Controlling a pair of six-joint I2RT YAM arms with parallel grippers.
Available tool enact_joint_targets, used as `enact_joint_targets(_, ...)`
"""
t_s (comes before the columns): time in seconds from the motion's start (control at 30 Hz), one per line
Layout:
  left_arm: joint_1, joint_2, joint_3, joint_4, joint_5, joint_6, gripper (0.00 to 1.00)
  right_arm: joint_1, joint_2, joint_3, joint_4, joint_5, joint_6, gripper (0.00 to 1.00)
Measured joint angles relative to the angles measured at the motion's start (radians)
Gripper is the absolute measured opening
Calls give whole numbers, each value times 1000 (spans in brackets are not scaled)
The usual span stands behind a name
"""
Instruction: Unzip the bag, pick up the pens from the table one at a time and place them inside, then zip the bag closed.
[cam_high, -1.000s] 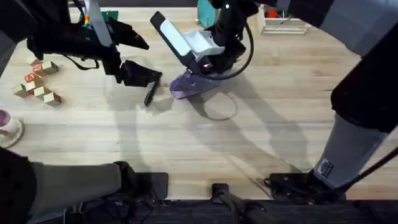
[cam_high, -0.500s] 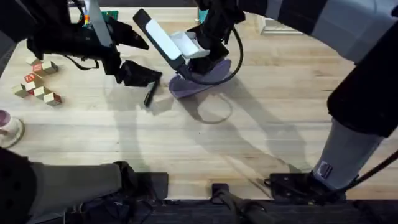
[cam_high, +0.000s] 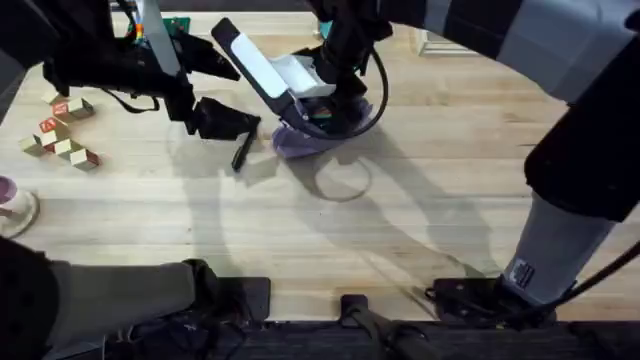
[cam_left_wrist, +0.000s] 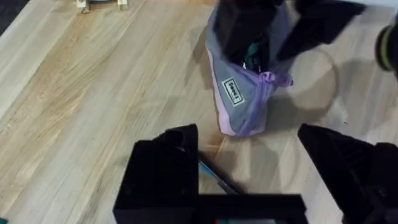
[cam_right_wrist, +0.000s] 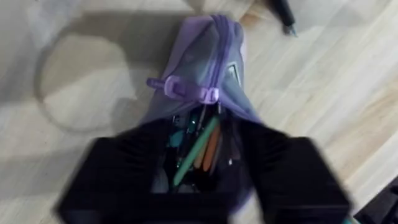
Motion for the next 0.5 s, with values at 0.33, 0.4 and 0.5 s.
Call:
enact_joint_targets(0.33, 0, 0, 0, 0, 0, 0, 994, 4, 7, -3, 1, -2, 14, 995)
enact_joint_targets(0.4, 0, 0, 0, 0, 0, 0, 994, 4, 7, -3, 1, 3, 20, 995)
enact_joint_targets(0.5, 0, 0, 0, 0, -2, 0, 994, 8, 4, -3, 1, 12, 38, 995)
